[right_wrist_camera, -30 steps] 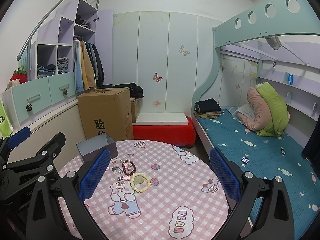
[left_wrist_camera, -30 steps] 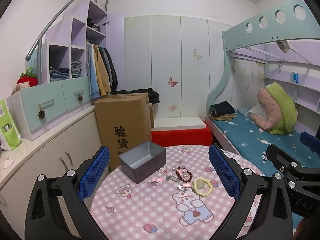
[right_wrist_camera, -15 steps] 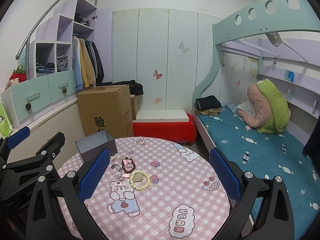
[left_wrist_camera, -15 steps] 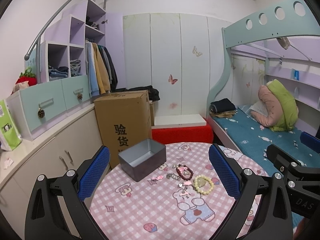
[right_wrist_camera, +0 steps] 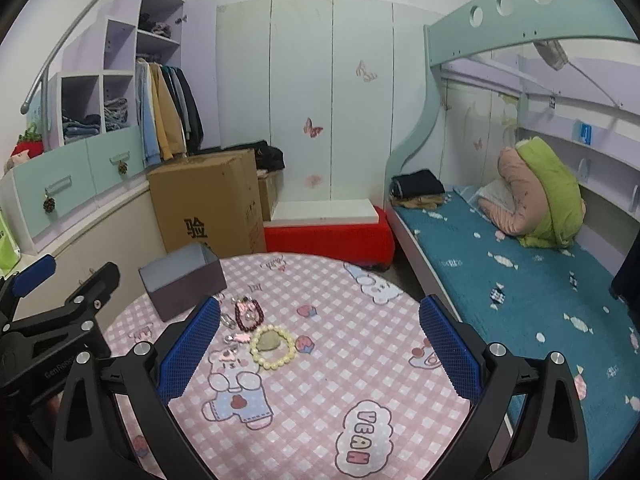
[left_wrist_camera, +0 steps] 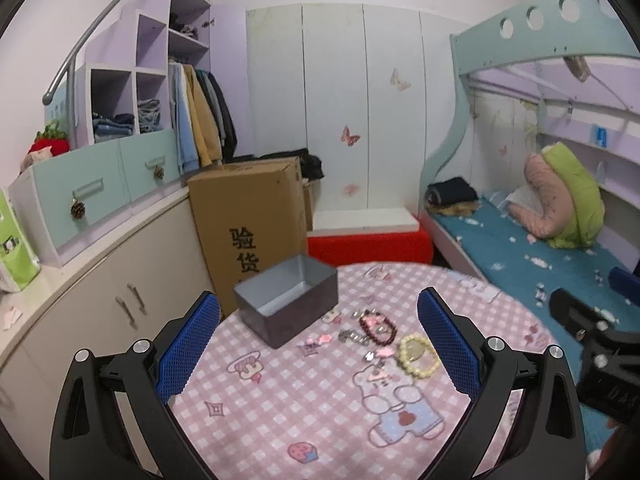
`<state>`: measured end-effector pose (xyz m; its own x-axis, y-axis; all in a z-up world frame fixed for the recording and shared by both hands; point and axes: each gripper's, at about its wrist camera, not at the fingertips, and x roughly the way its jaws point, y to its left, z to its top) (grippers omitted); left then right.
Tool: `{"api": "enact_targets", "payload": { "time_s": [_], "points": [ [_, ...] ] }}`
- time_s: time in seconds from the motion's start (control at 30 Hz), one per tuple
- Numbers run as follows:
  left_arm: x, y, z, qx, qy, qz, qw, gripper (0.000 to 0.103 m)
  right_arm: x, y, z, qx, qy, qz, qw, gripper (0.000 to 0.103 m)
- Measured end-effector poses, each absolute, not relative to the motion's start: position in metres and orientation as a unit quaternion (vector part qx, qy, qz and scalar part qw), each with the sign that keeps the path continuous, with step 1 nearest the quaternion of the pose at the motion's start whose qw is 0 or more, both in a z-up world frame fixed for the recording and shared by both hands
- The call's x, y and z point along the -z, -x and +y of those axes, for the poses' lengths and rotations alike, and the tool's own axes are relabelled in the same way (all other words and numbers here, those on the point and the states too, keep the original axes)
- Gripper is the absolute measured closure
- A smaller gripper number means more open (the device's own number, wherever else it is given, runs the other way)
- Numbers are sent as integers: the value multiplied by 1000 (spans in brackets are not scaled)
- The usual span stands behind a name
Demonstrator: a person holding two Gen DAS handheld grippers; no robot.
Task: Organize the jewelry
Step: 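Lower the right tool onto the pale yellow bead bracelet and close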
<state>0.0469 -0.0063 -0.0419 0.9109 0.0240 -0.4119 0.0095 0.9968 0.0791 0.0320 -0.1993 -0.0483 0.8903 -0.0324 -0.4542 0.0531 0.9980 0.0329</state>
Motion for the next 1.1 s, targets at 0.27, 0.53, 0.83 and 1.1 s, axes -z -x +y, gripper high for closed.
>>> {"api": "enact_targets", "payload": {
  "time_s": [0.27, 0.53, 0.83, 1.1],
  "points": [
    [102, -76, 8, 24, -7, 323, 946, 7, 96, -60, -208, 17, -25, 305, 952, 6],
    [151, -98, 0, 35, -33, 383, 923, 7, 146, -92, -212, 9, -28, 373, 928, 6],
    [180, -147, -25, 38, -58, 416, 907, 7, 175, -126, -222, 16, -33, 410, 912, 6],
    [196, -174, -43, 21, -105, 422, 900, 11, 185, -150, -224, 17, -33, 421, 906, 6]
  ]
}}
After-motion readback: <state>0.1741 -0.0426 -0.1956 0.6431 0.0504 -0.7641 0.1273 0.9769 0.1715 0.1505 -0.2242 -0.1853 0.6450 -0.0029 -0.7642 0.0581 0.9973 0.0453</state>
